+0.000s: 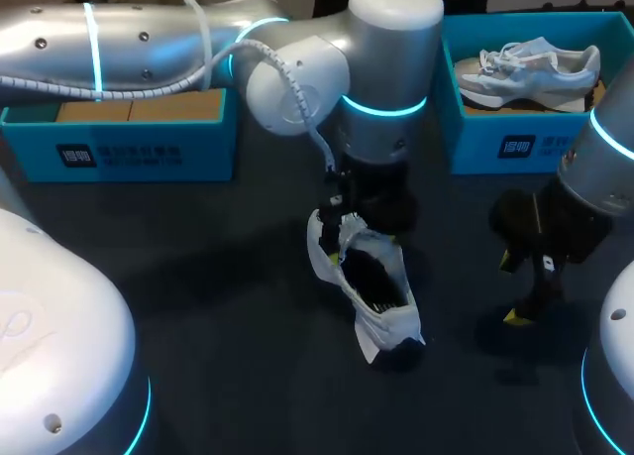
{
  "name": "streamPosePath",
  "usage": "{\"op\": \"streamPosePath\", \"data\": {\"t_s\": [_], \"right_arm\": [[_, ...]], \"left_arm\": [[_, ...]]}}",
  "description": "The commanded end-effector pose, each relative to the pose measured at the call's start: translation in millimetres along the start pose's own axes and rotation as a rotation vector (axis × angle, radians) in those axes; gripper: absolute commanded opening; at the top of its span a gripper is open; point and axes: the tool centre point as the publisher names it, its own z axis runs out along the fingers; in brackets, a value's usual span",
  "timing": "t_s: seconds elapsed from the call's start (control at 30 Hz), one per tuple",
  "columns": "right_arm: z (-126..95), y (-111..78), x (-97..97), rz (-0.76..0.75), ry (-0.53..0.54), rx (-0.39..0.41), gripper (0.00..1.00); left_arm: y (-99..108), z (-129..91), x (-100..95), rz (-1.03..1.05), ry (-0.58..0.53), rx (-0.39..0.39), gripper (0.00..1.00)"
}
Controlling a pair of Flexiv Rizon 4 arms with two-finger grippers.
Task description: Take the shoe out of the shoebox, open the shoe tongue, remove and reinsert the insole, then place the shoe into the shoebox
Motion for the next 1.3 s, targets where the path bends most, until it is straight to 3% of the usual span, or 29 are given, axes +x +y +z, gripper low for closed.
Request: {"op": "streamPosePath", "data": {"t_s": [0.03, 0.23, 0.43, 0.67, 0.7, 0.73, 0.8, 0.93, 1.0, 1.07, 1.3], "right_arm": [[1.5, 0.3, -0.1, 0.000, -0.001, 0.001, 1.00], [1.5, 0.3, -0.1, 0.000, -0.001, 0.001, 1.00], [1.5, 0.3, -0.1, 0.000, -0.001, 0.001, 1.00], [1.5, 0.3, -0.1, 0.000, -0.001, 0.001, 1.00], [1.5, 0.3, -0.1, 0.000, -0.001, 0.001, 1.00], [1.5, 0.3, -0.1, 0.000, -0.001, 0.001, 1.00], [1.5, 0.3, -0.1, 0.000, -0.001, 0.001, 1.00], [1.5, 0.3, -0.1, 0.000, -0.001, 0.001, 1.00], [1.5, 0.3, -0.1, 0.000, -0.001, 0.001, 1.00], [1.5, 0.3, -0.1, 0.000, -0.001, 0.001, 1.00], [1.5, 0.3, -0.1, 0.000, -0.001, 0.001, 1.00]], "left_arm": [[9.0, -12.1, 8.4, 0.002, -0.013, 0.002, 1.00], [28.2, -33.7, 11.7, -0.008, -0.035, -0.045, 1.00], [39.4, -53.7, 13.7, 0.031, -0.033, 0.001, 1.00], [54.7, -70.3, 7.4, 0.059, -0.024, -0.004, 1.00], [56.0, -71.6, 6.9, 0.063, -0.019, -0.004, 0.94], [57.9, -73.5, 6.2, 0.065, -0.017, -0.007, 0.80], [62.9, -78.2, 4.0, 0.076, -0.010, -0.007, 0.79], [67.4, -83.7, -0.3, 0.078, -0.027, -0.032, 0.86], [65.9, -84.9, -1.6, 0.084, -0.033, -0.028, 0.78], [62.4, -82.6, -3.7, 0.094, -0.032, -0.028, 0.39], [56.5, -70.5, -12.9, 0.118, -0.014, 0.007, 0.37]]}}
